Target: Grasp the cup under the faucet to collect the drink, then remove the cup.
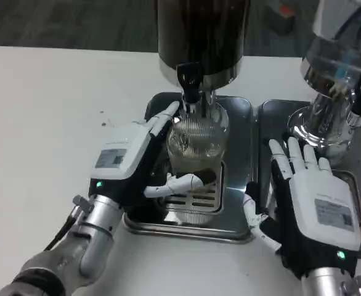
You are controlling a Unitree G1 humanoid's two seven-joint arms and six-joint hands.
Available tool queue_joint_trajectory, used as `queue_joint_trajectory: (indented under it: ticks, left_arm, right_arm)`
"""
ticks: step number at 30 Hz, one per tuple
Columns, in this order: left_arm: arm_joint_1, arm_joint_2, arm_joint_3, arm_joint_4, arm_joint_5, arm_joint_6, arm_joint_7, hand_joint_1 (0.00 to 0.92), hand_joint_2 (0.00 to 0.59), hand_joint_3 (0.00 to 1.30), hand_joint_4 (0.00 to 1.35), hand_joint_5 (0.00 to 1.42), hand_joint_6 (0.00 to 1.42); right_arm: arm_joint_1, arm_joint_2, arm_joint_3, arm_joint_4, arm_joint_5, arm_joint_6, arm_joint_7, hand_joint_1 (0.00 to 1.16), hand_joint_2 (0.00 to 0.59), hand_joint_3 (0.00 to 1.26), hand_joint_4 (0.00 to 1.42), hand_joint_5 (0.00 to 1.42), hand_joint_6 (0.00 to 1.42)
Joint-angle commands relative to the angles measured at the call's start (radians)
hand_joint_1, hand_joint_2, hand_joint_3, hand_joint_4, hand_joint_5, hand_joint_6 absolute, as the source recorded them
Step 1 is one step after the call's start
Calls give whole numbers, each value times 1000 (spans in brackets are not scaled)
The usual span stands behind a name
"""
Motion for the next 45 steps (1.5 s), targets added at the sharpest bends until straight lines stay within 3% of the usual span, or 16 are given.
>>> queue_joint_trajectory:
  ticks: [1,12,18,21,25,29,32,38,45]
  left_arm:
    - [1,42,34,-24,-35,-38,-8,0,0,64,124,396,264]
    - [66,117,143,-95,-142,-155,-42,0,0,79,164,422,280]
    - [92,142,191,-128,-193,-210,-111,0,15,47,10,293,210]
    - [122,159,235,-143,-279,-311,-237,0,24,1,0,217,146]
    - [162,177,279,-189,-344,-382,-343,0,48,0,0,186,110]
    - [207,190,321,-273,-372,-434,-403,0,69,0,0,177,94]
    - [223,204,317,-363,-481,-506,-574,0,79,0,0,92,46]
    - [196,178,315,-429,-636,-487,-819,0,88,0,0,134,75]
    - [150,127,346,-405,-699,-449,-963,0,89,0,0,140,82]
  right_arm:
    - [6,6,-5,3,5,3,-12,373,542,103,0,0,17]
    - [-27,-15,-20,23,36,-18,8,368,532,95,0,0,17]
    - [-49,-35,-19,44,39,-23,19,367,531,94,0,0,17]
    - [-59,-56,-10,65,19,-30,15,370,529,93,0,0,17]
    - [-67,-93,10,100,-17,-51,-18,433,516,40,0,0,2]
    - [-68,-110,13,121,-11,-66,-31,457,501,29,0,0,0]
    - [-70,-114,4,125,16,-86,-41,464,500,40,0,0,17]
    - [-53,-109,-11,117,48,-116,-66,473,501,53,0,12,38]
    - [-31,-90,-18,100,48,-110,-83,478,501,55,1,14,42]
